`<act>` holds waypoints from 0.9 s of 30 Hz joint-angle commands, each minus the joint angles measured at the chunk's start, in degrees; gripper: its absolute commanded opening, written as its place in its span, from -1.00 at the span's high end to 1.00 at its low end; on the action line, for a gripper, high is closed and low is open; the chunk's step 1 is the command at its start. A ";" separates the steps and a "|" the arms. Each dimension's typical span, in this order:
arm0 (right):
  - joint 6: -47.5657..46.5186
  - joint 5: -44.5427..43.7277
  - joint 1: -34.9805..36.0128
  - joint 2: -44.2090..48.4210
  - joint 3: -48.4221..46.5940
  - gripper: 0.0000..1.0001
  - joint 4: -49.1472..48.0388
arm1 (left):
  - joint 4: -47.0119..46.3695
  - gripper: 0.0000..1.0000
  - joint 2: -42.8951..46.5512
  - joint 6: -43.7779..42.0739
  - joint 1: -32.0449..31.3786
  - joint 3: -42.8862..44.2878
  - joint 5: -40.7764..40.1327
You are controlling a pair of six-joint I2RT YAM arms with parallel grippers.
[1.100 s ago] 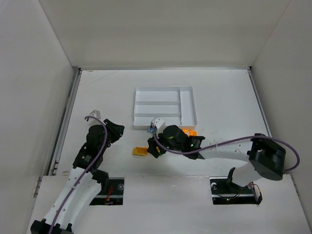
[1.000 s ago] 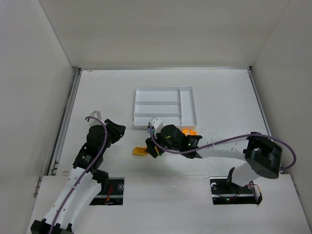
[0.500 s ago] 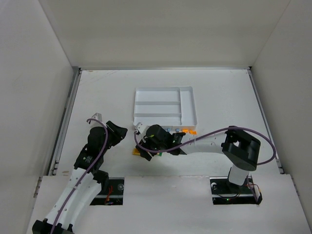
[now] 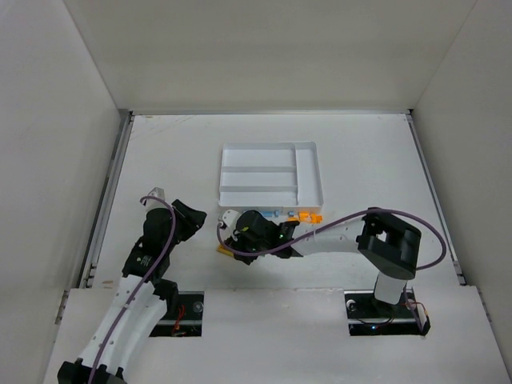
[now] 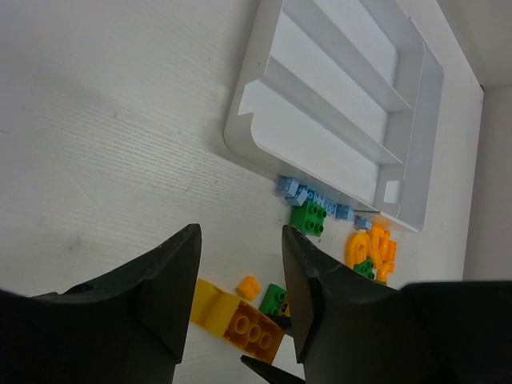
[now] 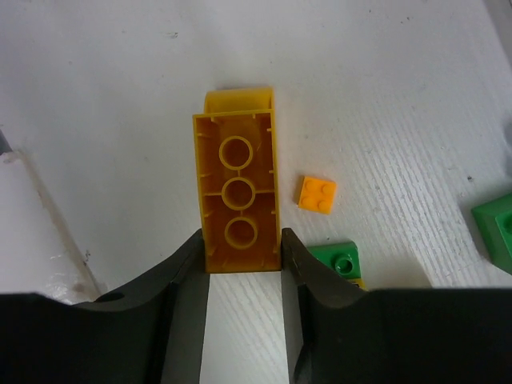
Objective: Sort the legos into containers by color
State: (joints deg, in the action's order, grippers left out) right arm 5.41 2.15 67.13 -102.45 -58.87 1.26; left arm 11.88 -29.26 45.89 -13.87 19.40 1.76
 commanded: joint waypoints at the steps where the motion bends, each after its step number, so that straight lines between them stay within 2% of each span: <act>1: 0.30 -1.18 0.50 4.09 -0.99 0.42 -2.84 | -1.41 0.14 -0.71 2.09 0.11 -0.24 0.44; 7: 4.17 0.22 -2.93 10.52 2.18 0.52 -6.70 | -7.47 0.09 -2.13 3.41 -1.46 1.00 1.14; 12: 11.45 5.66 -8.11 15.44 3.85 0.52 -9.60 | -17.22 -0.12 0.42 7.46 -1.73 -0.41 1.23; 14: 16.11 7.43 -10.84 15.79 4.11 0.52 -11.62 | -20.57 -0.18 1.48 8.34 -1.73 -1.20 0.79; 15: 21.52 8.65 -13.19 16.32 4.03 0.52 -12.58 | -24.41 -0.22 2.27 10.25 -1.64 -2.34 0.27; 18: 28.41 11.90 -16.28 17.20 4.38 0.52 -15.57 | -30.32 -0.23 2.62 12.56 -1.73 -3.84 -0.09; 21: 33.95 14.19 -18.13 17.46 5.26 0.52 -19.27 | -36.39 -0.23 1.57 14.05 -2.08 -5.16 0.44; 27: 55.03 19.02 -20.33 16.24 7.71 0.52 -33.04 | -47.55 -0.24 -2.29 16.60 -4.36 -8.32 -0.18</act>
State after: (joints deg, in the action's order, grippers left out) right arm 45.19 16.36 47.07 -86.74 -52.34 -18.00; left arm -23.51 -29.89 60.05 -17.06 12.71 2.09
